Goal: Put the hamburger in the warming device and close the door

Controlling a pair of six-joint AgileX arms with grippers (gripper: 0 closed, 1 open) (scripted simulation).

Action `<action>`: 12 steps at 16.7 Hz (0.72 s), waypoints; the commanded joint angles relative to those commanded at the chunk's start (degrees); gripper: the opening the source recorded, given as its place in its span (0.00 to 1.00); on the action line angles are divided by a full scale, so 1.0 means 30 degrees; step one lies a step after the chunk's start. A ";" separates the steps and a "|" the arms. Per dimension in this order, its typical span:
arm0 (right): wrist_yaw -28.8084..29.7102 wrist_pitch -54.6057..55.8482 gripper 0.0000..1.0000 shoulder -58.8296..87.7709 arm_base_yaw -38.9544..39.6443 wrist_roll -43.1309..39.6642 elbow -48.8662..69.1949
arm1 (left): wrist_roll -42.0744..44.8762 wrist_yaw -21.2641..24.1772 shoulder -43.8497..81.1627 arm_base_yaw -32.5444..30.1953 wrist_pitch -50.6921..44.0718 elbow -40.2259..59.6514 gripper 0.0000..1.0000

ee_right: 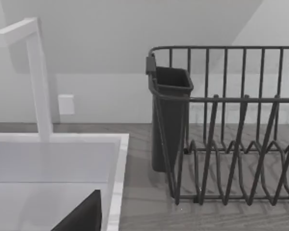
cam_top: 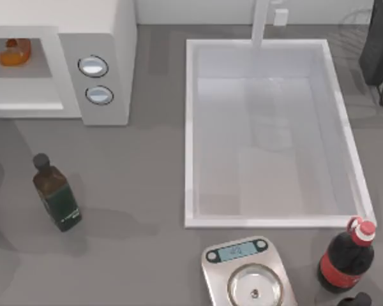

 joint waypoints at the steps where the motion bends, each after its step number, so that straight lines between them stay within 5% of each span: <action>1: 0.0000 0.0000 1.00 0.0000 0.0000 0.0000 0.0000 | -0.0047 -0.0033 -0.0054 -0.0039 0.0020 -0.0040 0.00; 12: 0.0000 0.0000 1.00 0.0000 0.0000 0.0000 0.0000 | -0.5321 -0.3330 -0.5846 -0.5665 0.1988 -0.5197 0.00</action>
